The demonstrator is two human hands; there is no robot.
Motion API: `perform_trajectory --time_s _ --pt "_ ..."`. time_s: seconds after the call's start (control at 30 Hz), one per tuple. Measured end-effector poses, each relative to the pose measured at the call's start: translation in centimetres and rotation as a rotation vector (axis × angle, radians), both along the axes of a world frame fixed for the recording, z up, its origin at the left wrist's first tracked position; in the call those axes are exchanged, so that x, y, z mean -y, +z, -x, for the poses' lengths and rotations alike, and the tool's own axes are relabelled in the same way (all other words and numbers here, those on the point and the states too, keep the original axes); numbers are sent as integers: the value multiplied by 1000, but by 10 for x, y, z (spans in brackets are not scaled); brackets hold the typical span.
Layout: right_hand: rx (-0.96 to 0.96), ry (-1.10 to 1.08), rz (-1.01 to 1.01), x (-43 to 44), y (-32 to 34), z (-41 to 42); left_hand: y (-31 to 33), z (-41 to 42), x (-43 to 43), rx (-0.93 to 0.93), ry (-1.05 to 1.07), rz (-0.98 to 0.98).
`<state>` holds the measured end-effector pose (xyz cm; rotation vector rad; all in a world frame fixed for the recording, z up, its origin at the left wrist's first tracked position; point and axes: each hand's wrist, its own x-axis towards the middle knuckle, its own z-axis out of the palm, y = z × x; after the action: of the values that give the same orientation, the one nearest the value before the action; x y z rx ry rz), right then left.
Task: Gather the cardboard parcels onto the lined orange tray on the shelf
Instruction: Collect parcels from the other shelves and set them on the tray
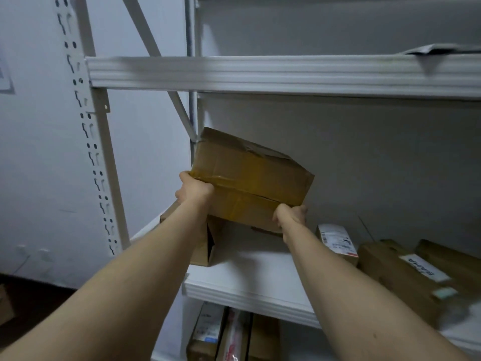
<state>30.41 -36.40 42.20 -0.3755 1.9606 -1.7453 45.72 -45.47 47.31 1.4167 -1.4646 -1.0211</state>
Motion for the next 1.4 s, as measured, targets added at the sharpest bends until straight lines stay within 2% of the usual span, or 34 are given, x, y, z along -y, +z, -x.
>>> perform_trajectory --time_s 0.23,0.4,0.53,0.67,0.83,1.03,1.13,1.3,1.4 --pt "118 152 -57 -58 -25 -1 -16 11 -62 64 49 -17" --pt "340 180 139 -98 -34 -9 -47 5 -103 149 40 -75" --pt "430 197 223 -130 -36 -15 -70 3 -134 210 -95 -126" --pt "341 146 143 -153 -38 -12 -86 -2 -161 159 -204 -196" --pt "225 79 33 -172 -41 -15 -82 -9 -181 82 -124 -198" --pt "-124 151 -101 -178 -33 -25 -59 -7 -163 -4 -100 -127" --pt "-251 194 -152 -169 -23 -30 -48 3 -147 28 -91 -138" --pt "-154 186 -134 -141 -17 -29 -38 17 -112 64 -48 -163" --pt "-81 179 -66 -128 -19 -25 -35 21 -85 102 19 -95"
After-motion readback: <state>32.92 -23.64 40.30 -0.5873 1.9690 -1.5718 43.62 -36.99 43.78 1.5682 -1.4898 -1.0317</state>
